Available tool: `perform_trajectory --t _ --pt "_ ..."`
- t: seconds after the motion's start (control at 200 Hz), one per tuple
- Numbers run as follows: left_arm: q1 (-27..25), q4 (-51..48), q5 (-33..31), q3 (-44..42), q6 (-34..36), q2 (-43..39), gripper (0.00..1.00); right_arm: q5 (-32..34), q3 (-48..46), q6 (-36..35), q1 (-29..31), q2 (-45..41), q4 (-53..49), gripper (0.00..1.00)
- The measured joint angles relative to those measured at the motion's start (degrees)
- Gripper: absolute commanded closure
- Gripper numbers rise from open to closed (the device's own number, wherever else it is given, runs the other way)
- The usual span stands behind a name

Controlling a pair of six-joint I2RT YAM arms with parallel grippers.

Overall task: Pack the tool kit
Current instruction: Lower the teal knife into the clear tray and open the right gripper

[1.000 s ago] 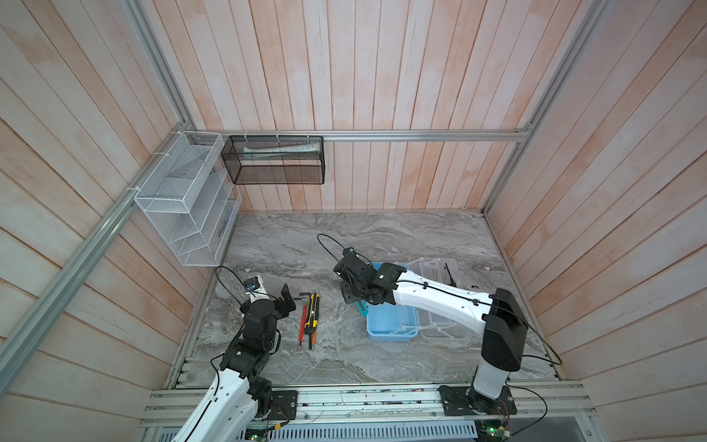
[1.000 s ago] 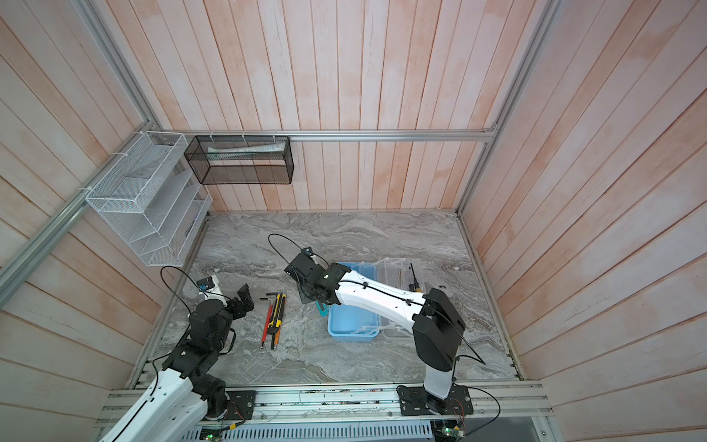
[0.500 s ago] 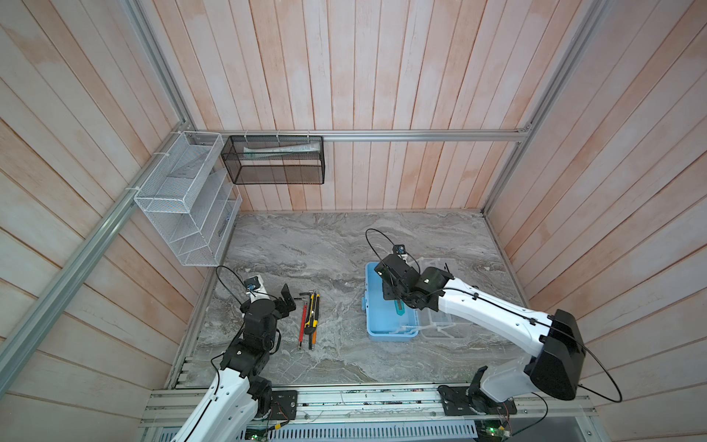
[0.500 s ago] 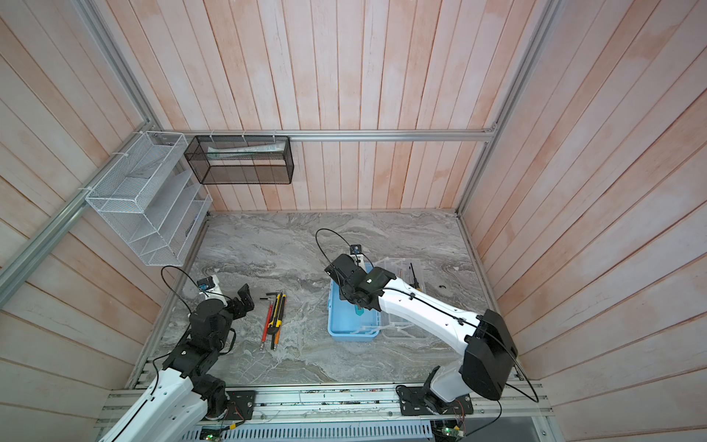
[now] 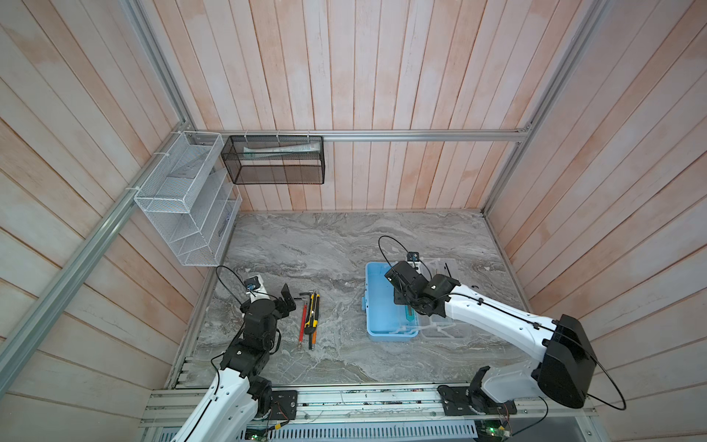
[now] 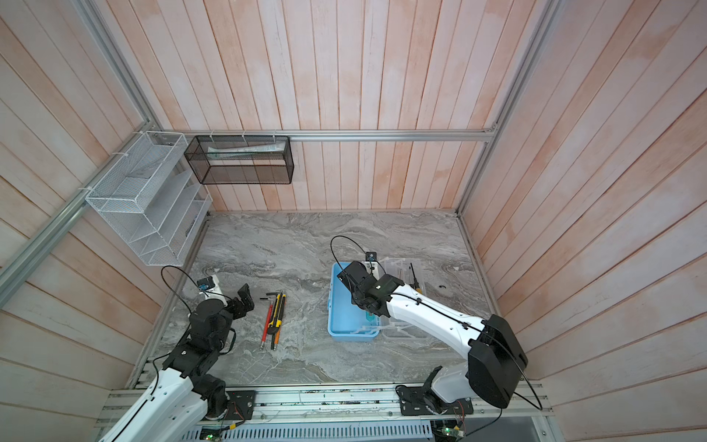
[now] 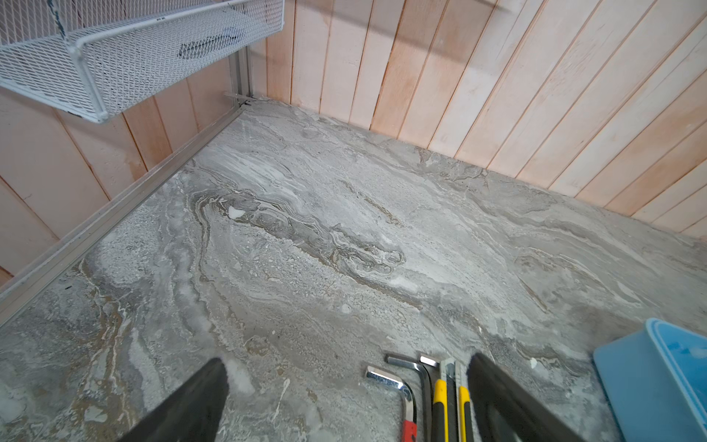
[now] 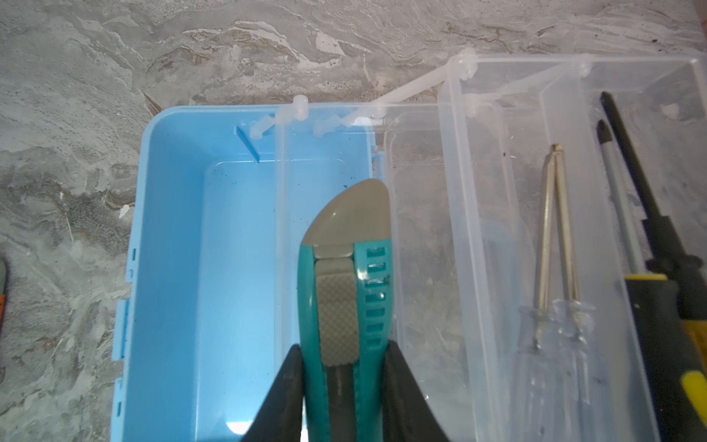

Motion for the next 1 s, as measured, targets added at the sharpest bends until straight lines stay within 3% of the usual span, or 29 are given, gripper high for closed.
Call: perform_trajectory --t 0.085,0.24,0.305,0.58,0.8,1.0 --pt "0.0 0.0 0.0 0.0 0.0 0.0 0.01 -0.44 -0.7 -0.2 -0.81 0.33 1.14 1.0" --pt "0.0 0.0 0.0 0.0 0.0 0.02 0.01 -1.46 -2.49 -1.01 -2.01 0.52 2.91 0.86" --pt "0.0 0.0 0.0 0.0 0.0 0.02 0.01 -1.95 -2.56 -1.22 -2.12 0.74 3.48 0.76" --pt "0.0 0.0 -0.02 0.0 0.0 0.0 0.01 -3.54 -0.33 -2.97 -2.12 4.0 2.73 0.59" --pt "0.0 0.0 -0.02 0.0 0.0 0.0 0.01 -3.74 8.11 -5.73 -0.85 5.4 0.31 0.57" --pt "0.0 -0.04 -0.04 0.0 -0.02 -0.09 0.01 -6.75 15.65 -7.65 6.43 9.42 3.72 0.57"
